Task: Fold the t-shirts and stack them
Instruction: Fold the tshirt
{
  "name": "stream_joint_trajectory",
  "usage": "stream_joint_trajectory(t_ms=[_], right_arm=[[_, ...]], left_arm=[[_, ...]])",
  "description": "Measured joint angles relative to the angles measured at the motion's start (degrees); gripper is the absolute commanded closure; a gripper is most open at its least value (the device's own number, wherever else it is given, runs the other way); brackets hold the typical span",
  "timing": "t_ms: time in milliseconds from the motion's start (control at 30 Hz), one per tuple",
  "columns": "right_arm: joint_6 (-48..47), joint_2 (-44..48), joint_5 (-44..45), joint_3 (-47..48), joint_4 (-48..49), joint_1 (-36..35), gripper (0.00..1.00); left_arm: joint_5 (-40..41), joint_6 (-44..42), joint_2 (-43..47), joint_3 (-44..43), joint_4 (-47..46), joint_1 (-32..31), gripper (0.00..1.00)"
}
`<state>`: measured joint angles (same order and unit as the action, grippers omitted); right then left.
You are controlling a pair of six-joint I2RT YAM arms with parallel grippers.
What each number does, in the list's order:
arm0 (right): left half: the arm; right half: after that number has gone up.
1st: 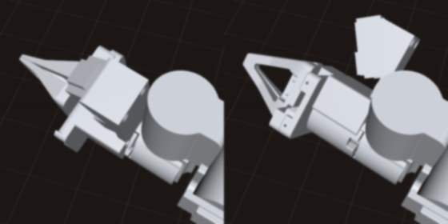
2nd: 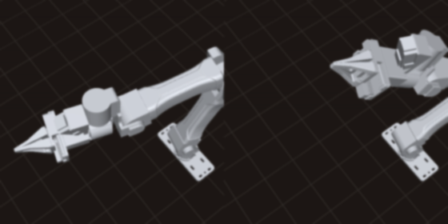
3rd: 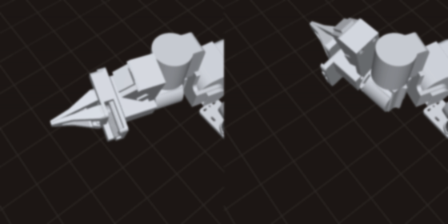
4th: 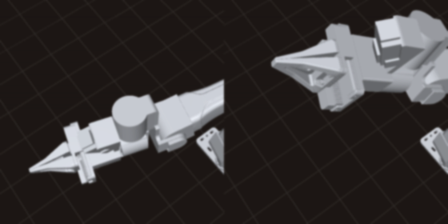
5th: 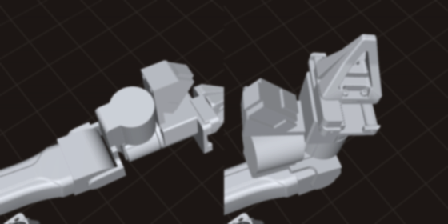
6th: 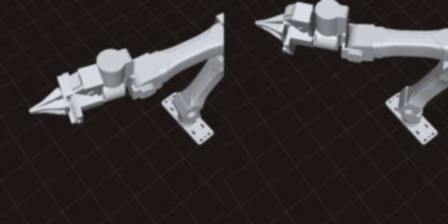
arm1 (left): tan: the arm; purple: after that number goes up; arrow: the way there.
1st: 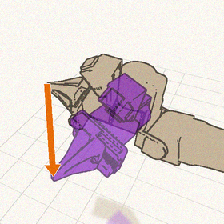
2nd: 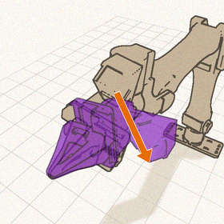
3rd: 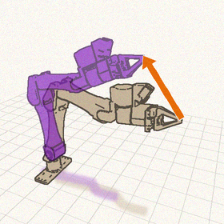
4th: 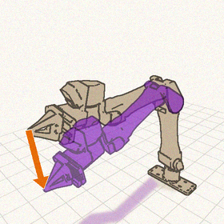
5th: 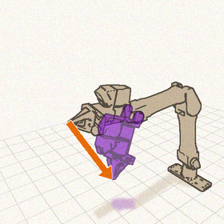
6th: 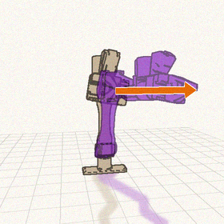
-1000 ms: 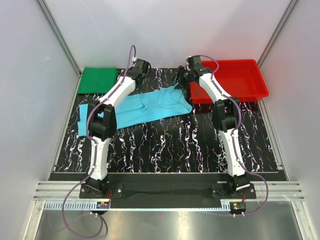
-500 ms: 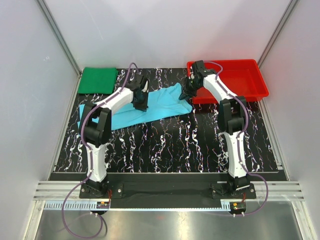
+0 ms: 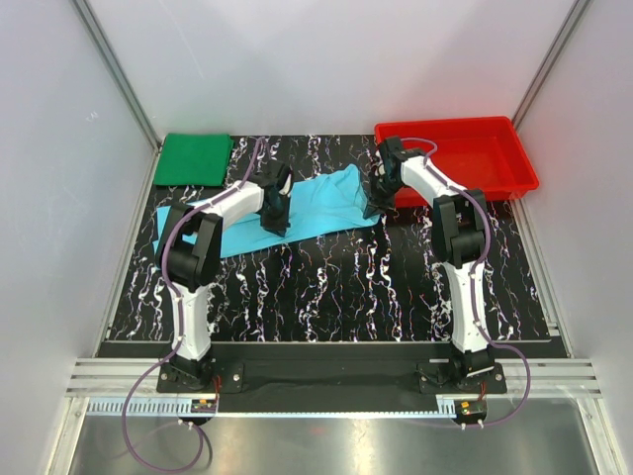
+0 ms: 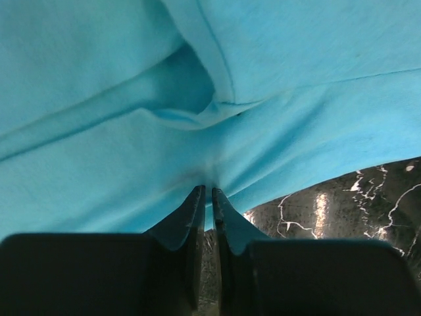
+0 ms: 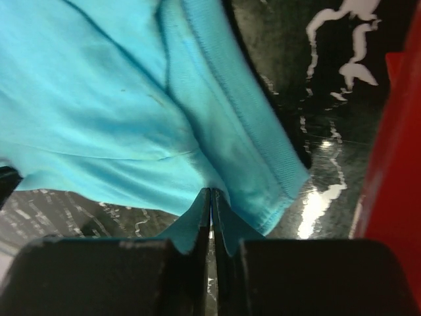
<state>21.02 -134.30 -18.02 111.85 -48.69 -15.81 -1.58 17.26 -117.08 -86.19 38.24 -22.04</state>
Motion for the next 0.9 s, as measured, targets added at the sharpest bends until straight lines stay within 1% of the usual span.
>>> stream_joint_trajectory(t_ms=[333,433,467,500,533,567,600,667,700,767,800,867,900], right_arm=[[-3.8,1.2,10.67,-2.67,-1.84,-0.81,0.92],[-4.2,1.79,12.63,-2.93,-2.49,-0.92,0.92],[-4.17,1.97,13.07,-2.89,-2.71,-0.92,0.9],[-4.15,2.12,13.35,-2.75,-3.06,-0.92,0.88],[-4.04,2.23,13.84,-2.4,-3.67,-0.96,0.84],[-3.76,2.45,14.32,-2.03,-4.17,-1.07,0.74],[-3.32,2.75,14.58,-1.7,-4.55,-1.18,0.68],[-2.36,3.85,14.67,-1.49,-4.83,-1.42,0.58],[-1.42,4.72,14.62,-1.49,-5.01,-1.7,0.48],[1.2,7.04,14.4,-1.57,-5.2,-2.49,0.4],[2.56,8.39,14.34,-1.88,-5.09,-2.99,0.33],[5.64,11.69,14.29,-3.89,-3.8,-4.02,0.31],[7.93,13.73,14.29,-5.75,-2.71,-4.61,0.29]], left_arm=[[1.88,1.75,0.72,2.82,-0.09,0.09,0.86],[1.95,1.73,1.44,3.67,-0.39,0.09,0.8],[1.95,1.62,1.79,3.98,-0.35,0.09,0.75],[1.99,1.4,2.27,4.26,-0.15,0.09,0.74],[2.01,1.18,2.75,4.31,0.48,0.11,0.72],[2.03,1.09,3.5,4.31,0.98,0.11,0.7],[2.03,0.96,4.46,4.28,1.57,0.11,0.68],[2.05,0.92,6.75,4.17,2.62,0.11,0.66],[2.14,0.85,8.39,4.15,2.99,0.11,0.65],[2.38,0.83,12.0,3.91,3.74,0.11,0.64],[2.62,0.83,14.01,3.72,4.0,0.11,0.64],[3.45,0.87,18.05,3.41,4.48,0.11,0.64],[3.91,0.94,20.61,3.39,4.63,0.11,0.64]])
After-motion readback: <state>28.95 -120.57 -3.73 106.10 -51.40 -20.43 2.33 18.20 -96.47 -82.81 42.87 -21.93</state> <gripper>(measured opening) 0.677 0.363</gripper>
